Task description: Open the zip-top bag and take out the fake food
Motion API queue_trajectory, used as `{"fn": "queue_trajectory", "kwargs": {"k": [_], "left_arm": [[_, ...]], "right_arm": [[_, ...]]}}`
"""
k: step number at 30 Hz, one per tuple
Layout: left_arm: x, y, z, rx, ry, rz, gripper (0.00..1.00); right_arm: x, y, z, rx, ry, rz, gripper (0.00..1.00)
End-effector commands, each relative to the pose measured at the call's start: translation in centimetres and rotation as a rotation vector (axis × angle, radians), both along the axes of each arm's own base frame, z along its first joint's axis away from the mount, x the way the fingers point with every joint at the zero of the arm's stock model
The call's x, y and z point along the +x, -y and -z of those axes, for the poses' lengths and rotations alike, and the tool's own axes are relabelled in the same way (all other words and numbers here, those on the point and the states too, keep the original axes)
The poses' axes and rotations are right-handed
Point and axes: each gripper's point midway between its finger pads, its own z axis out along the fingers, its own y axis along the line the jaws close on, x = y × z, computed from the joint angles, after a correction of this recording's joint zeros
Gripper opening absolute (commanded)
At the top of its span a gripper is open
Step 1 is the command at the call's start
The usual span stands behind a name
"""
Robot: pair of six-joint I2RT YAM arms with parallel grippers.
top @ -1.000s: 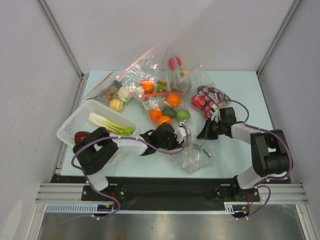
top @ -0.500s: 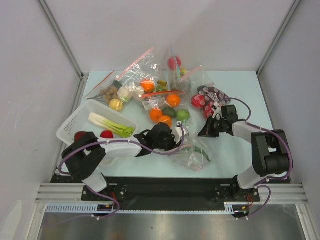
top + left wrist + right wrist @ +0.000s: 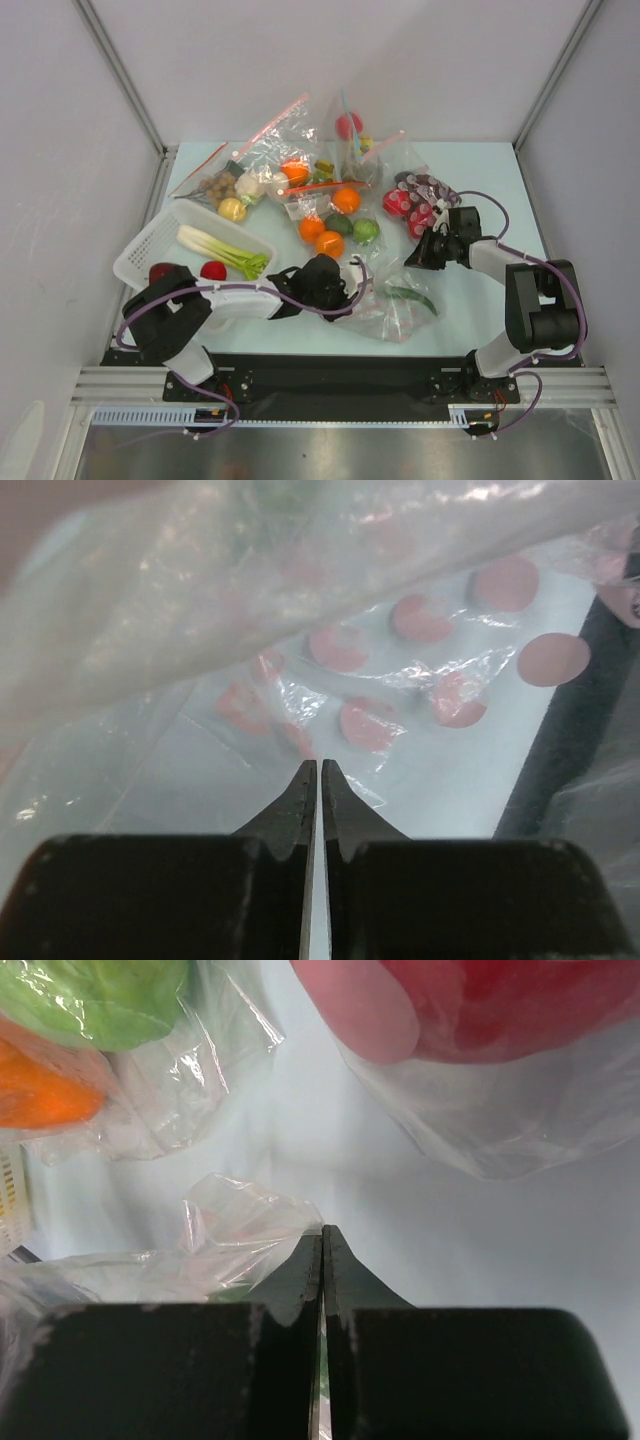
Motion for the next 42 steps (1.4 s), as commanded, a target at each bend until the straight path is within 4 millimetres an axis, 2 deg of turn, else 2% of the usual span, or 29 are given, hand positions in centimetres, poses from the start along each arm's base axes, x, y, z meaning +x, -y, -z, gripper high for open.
{"fn": "queue_trajectory", "kwargs": {"k": [1, 3, 4, 6, 7, 10, 11, 16, 28, 33, 42], "left_arm": [[0.1, 2.8, -4.1, -0.128, 0.049, 0.003, 0.08], [0.3, 4.1, -5.6, -0.169, 0.083, 0.017, 0.11], [0.4, 5.5, -6.9, -0.216, 0.12, 0.033, 0.21], [0.7, 5.9, -7.4, -0.228, 0.132, 0.034, 0.23], [0.9, 6.2, -7.6, -0.237, 0.143, 0.035, 0.28], [1.6, 6.9, -7.0, -0.221, 0.147, 0.035, 0.36], [1.8, 7.4, -7.4, -0.231, 0.152, 0.036, 0.37], [2.7, 8.4, -5.5, -0.188, 0.173, 0.056, 0.49], [5.4, 8.9, -4.4, -0.126, 0.258, 0.018, 0.66], [6.3, 8.6, -2.7, -0.067, 0.262, -0.001, 0.68], [7.9, 8.5, -1.8, -0.051, 0.278, -0.03, 0.74]], "right_arm": [[1.8, 0.3, -1.9, -0.01, 0.088, 0.006, 0.0], [1.6, 0.2, -1.9, -0.002, 0.084, 0.003, 0.0], [1.6, 0.1, -2.2, 0.003, 0.091, 0.0, 0.0], [1.5, 0.1, -2.1, 0.007, 0.088, -0.002, 0.0], [1.4, -0.1, -2.1, 0.011, 0.085, -0.006, 0.0], [1.3, -0.3, -2.1, 0.029, 0.084, -0.013, 0.0], [1.3, -0.5, -2.0, 0.037, 0.081, -0.017, 0.0], [1.0, -0.7, -1.7, 0.052, 0.073, -0.025, 0.0], [0.6, -1.4, -1.6, 0.093, 0.062, -0.057, 0.0], [0.5, -1.5, -1.7, 0.098, 0.065, -0.064, 0.0], [0.2, -2.1, -2.0, 0.115, 0.068, -0.088, 0.0]]}}
